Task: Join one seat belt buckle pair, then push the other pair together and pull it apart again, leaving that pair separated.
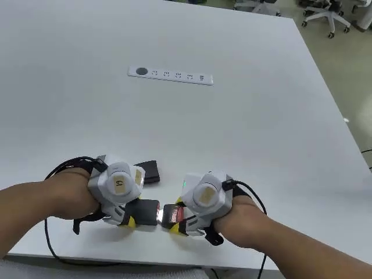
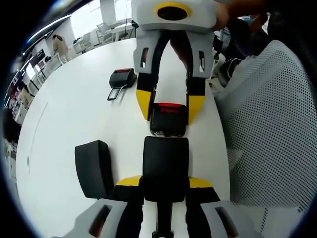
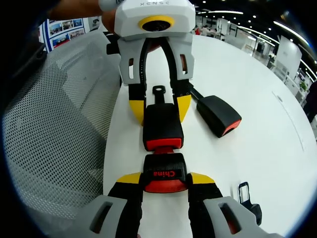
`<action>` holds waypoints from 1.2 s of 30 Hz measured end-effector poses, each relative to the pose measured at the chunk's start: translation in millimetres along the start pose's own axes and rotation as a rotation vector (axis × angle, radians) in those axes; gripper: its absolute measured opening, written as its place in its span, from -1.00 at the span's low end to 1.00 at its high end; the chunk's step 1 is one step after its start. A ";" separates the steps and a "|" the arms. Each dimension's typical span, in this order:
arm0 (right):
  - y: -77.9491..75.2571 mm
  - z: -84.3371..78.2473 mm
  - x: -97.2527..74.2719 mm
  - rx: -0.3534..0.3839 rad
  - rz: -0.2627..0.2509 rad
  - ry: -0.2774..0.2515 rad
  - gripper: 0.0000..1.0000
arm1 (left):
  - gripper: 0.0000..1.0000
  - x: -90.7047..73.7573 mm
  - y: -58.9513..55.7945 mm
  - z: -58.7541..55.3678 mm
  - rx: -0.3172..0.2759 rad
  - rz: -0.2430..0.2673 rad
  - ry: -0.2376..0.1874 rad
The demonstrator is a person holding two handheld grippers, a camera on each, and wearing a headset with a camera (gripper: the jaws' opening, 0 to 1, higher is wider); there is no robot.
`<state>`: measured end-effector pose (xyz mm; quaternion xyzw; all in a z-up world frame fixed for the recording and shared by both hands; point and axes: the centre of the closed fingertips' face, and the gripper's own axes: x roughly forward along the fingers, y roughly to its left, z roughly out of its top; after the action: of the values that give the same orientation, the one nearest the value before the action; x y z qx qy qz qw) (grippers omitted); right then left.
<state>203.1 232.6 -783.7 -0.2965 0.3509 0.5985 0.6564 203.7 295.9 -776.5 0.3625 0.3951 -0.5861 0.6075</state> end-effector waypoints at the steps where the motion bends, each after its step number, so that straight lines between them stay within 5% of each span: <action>1: 2.2 0.9 -0.5 -0.008 -0.001 0.013 -0.36 | -0.34 -0.2 -0.4 0.4 0.001 0.000 0.008; 4: 1.1 -1.0 -0.7 -0.048 -0.011 0.032 -0.35 | -0.33 2.0 1.7 -3.6 0.002 0.011 0.015; 11: -0.1 0.9 -1.4 -0.026 -0.033 0.022 -0.34 | -0.31 0.0 8.0 -9.6 -0.044 0.059 -0.041; 18: 1.1 2.3 -6.6 -0.020 -0.040 0.026 -0.22 | -0.28 -4.0 6.4 -3.9 -0.029 0.089 -0.045; 24: 3.8 9.2 -24.8 -0.042 -0.053 0.005 -0.27 | -0.22 -26.1 2.3 9.7 -0.056 0.081 -0.102; 29: -13.9 18.3 -48.2 -0.041 -0.082 -0.020 -0.27 | -0.14 -45.7 12.9 18.8 -0.082 0.098 -0.137; 36: -43.4 10.2 -59.2 -0.021 -0.112 -0.005 -0.31 | -0.11 -52.4 44.4 27.9 -0.128 0.145 -0.169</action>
<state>245.1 201.9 -730.9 -0.3212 0.3257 0.5651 0.6865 249.5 295.2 -718.2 0.2999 0.3521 -0.5428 0.7011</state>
